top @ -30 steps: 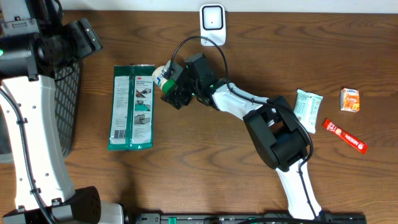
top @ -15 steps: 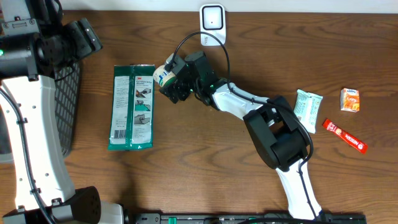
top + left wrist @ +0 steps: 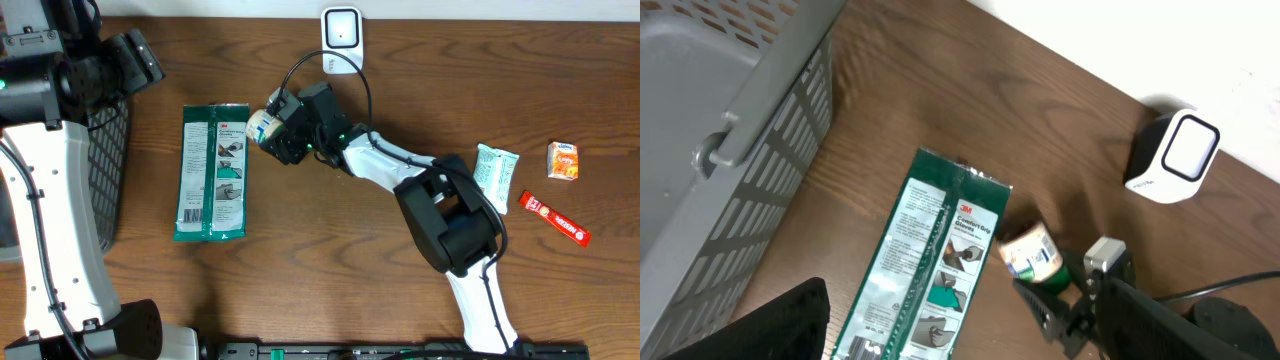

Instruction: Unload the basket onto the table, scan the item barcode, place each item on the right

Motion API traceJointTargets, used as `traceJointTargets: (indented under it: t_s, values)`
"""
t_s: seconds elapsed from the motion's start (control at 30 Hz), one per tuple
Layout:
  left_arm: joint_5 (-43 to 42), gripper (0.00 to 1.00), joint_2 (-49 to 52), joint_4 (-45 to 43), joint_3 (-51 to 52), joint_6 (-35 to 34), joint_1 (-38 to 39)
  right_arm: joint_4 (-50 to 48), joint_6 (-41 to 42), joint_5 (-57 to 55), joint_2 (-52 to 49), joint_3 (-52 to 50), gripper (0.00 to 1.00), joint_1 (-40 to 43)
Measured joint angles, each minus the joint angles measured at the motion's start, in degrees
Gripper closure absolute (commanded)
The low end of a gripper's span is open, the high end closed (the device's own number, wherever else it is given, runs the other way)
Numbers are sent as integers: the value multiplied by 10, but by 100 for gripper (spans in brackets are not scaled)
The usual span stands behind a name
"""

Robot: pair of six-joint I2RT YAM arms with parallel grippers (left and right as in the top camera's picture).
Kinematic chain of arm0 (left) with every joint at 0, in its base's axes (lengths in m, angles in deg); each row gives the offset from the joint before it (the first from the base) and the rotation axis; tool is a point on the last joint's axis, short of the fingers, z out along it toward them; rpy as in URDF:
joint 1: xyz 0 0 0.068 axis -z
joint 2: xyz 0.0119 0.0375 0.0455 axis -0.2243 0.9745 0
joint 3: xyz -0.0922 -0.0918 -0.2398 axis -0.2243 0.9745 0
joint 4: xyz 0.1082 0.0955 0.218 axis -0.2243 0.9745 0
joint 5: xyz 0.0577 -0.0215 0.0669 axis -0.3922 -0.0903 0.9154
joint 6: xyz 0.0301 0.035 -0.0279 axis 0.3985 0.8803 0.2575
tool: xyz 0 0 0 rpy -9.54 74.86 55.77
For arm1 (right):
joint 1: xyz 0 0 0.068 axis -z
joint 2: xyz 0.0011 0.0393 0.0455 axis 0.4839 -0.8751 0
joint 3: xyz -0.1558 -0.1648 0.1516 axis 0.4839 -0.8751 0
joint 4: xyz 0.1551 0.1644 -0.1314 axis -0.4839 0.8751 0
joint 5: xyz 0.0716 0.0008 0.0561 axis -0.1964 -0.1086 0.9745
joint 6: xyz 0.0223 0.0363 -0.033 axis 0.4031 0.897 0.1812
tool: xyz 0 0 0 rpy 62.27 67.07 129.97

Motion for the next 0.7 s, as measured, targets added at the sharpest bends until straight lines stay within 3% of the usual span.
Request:
traceJointTargets:
  t_s: [0.37, 0.7]
  values:
    - [0, 15, 0, 0, 0, 0, 0, 283, -40, 23, 93, -1, 44, 40]
    - [0, 15, 0, 0, 0, 0, 0, 511, -87, -33, 135, -2, 44, 84]
